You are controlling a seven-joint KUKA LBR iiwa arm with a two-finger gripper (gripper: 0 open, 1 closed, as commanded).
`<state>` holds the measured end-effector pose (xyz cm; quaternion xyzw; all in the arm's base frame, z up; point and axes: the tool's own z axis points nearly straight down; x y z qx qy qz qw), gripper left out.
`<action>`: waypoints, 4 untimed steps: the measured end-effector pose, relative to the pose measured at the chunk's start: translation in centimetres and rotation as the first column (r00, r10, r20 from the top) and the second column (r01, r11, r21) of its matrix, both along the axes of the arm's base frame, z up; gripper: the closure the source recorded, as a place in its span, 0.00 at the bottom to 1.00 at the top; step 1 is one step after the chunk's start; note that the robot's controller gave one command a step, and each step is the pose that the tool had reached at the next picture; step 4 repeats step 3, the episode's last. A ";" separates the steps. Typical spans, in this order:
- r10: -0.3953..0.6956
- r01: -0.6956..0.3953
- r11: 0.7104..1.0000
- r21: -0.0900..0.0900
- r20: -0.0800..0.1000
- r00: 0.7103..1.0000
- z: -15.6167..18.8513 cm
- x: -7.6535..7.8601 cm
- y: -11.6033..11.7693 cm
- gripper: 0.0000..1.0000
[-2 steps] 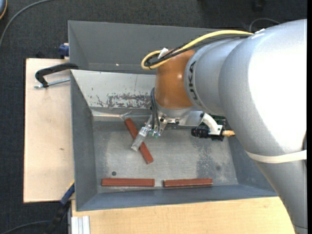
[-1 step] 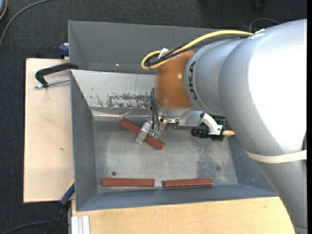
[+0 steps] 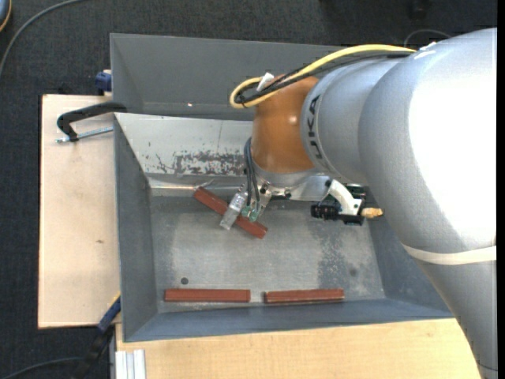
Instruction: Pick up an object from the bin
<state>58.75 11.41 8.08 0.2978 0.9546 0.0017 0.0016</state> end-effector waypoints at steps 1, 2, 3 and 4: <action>0.002 -0.002 1.000 0.001 0.004 1.000 3.6 0.2 0.1 1.00; 0.004 -0.004 1.000 0.000 0.001 1.000 3.7 0.3 0.2 1.00; 0.007 -0.007 1.000 0.001 0.003 1.000 6.6 0.4 0.3 1.00; 0.007 -0.007 1.000 0.001 0.003 1.000 6.6 0.4 0.3 1.00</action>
Offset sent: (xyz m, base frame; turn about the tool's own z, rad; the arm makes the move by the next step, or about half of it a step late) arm 0.0000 -0.0001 0.0328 0.0000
